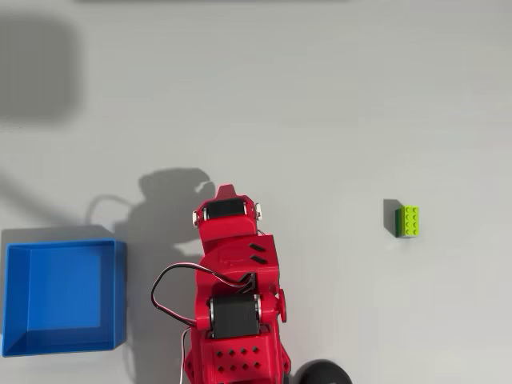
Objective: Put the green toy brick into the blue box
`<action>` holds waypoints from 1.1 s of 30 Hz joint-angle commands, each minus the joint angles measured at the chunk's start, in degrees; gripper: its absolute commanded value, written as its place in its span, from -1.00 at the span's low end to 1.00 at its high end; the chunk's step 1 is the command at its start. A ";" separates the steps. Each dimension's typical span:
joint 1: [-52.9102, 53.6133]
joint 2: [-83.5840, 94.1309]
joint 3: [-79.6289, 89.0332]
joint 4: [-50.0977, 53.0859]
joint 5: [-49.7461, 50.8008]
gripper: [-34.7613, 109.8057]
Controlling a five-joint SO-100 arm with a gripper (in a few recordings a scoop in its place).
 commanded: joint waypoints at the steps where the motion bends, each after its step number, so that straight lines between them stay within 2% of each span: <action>1: -1.14 1.14 -0.35 0.35 -1.93 -0.52; 21: -0.70 0.88 -0.53 0.26 -0.70 -0.52; 33: -0.44 0.09 -12.22 1.67 4.39 -0.52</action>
